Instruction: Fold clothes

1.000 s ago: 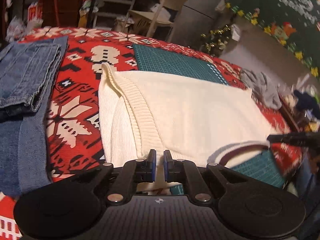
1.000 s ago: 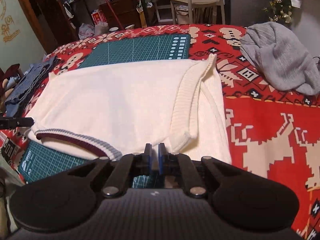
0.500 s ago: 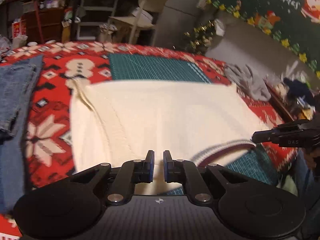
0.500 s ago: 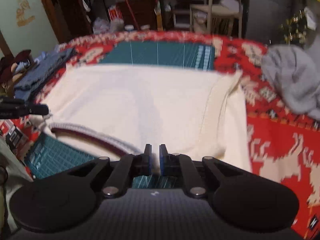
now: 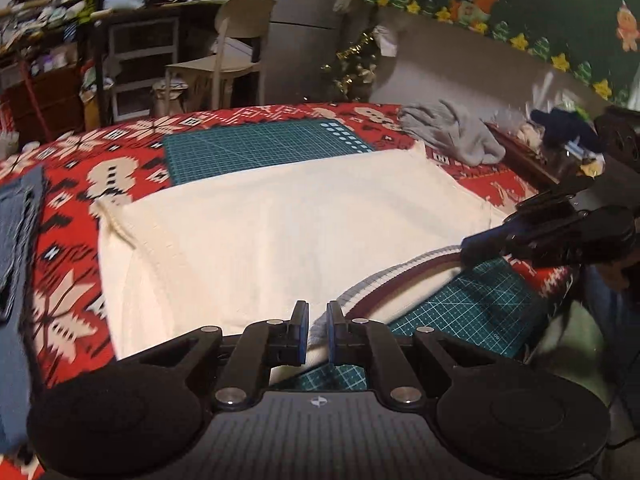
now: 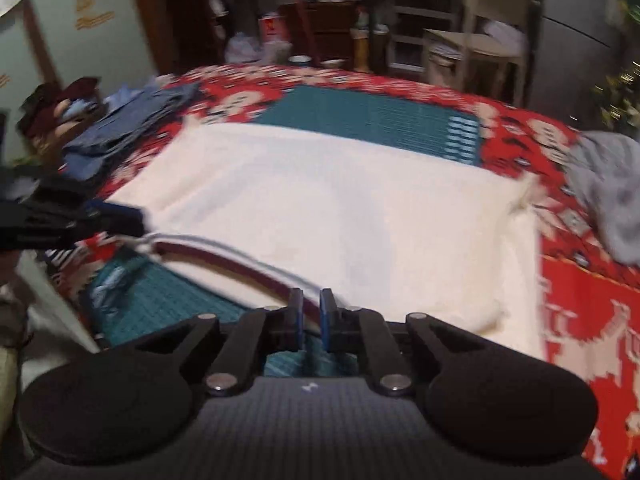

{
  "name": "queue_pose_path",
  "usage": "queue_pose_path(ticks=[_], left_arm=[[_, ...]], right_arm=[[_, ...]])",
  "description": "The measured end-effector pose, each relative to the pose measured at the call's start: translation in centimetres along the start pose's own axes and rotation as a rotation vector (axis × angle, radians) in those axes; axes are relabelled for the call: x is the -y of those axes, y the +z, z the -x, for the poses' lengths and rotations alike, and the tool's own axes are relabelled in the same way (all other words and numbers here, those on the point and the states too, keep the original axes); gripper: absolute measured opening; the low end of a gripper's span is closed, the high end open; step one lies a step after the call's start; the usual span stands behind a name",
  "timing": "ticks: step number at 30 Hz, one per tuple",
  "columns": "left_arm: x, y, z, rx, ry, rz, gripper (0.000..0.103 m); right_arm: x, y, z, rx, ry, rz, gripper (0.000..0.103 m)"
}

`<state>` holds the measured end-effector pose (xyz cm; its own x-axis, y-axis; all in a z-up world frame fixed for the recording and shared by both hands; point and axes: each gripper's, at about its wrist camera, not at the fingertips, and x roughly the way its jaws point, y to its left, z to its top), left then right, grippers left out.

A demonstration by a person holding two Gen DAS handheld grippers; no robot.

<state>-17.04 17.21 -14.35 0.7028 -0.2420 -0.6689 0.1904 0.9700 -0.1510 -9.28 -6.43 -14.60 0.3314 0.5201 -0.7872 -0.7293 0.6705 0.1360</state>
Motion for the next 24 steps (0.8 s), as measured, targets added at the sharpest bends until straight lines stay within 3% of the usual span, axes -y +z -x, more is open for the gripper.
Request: queue_pose_path(ticks=[3, 12, 15, 19, 24], left_arm=[[0.2, -0.5, -1.1, -0.039, 0.003, -0.019, 0.009], [1.3, -0.5, -0.6, -0.012, -0.031, -0.056, 0.009], [1.9, 0.2, -1.2, -0.001, -0.041, -0.097, 0.009], [2.6, 0.8, -2.8, -0.029, -0.053, -0.156, 0.009], [3.1, 0.3, -3.5, -0.040, -0.068, -0.180, 0.009]], right_arm=[[-1.4, 0.3, -0.6, 0.001, 0.024, 0.039, 0.010], [-3.5, 1.0, -0.7, 0.029, 0.076, 0.083, 0.011], [-4.3, 2.1, -1.1, 0.053, 0.082, 0.124, 0.011], [-5.1, 2.8, -3.0, 0.022, 0.081, 0.175, 0.011], [-5.8, 1.9, -3.2, 0.035, 0.069, 0.205, 0.013]])
